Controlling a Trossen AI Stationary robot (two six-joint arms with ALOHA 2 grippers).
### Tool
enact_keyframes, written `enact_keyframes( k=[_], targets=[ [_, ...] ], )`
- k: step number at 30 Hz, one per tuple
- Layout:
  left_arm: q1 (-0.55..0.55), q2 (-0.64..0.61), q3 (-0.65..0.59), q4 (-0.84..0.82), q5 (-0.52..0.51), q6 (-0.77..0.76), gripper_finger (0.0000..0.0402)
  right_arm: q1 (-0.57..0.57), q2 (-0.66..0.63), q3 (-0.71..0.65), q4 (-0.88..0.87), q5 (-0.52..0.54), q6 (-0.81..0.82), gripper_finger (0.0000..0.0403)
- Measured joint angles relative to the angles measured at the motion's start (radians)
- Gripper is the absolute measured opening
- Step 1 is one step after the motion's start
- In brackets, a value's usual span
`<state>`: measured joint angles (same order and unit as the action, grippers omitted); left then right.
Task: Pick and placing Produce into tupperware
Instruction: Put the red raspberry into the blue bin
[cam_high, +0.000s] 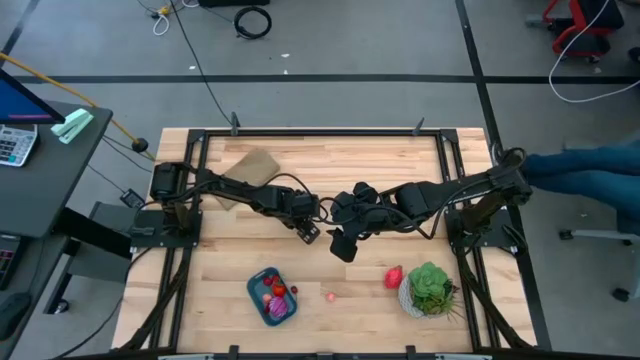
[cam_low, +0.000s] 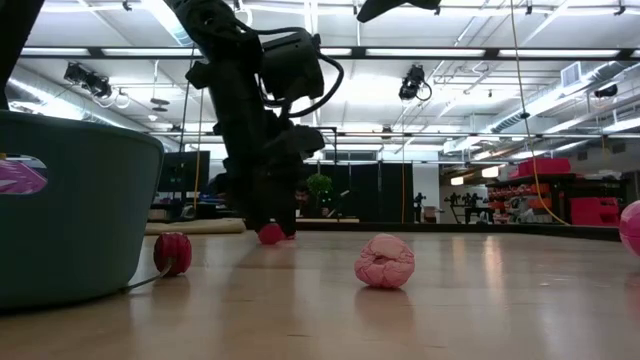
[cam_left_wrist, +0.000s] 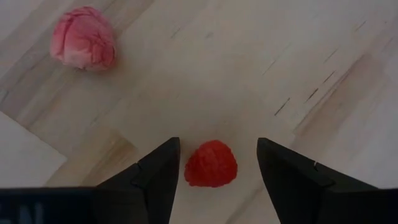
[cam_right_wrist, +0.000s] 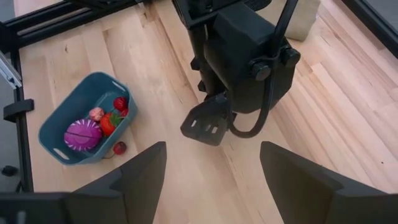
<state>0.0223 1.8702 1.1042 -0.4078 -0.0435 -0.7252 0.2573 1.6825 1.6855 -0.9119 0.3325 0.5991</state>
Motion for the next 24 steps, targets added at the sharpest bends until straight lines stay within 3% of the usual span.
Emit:
enact_keyframes(
  k=[15, 24],
  targets=[
    [-0.032, -0.001, 0.001, -0.042, -0.023, -0.002, 0.0175, 0.0, 0.0, 0.0, 0.0, 0.0, 0.0, 0.0269],
    [-0.025, -0.003, 0.001, -0.047, -0.027, -0.024, 0.0105, 0.0, 0.0, 0.0, 0.0, 0.0, 0.0, 0.0269]
  ],
)
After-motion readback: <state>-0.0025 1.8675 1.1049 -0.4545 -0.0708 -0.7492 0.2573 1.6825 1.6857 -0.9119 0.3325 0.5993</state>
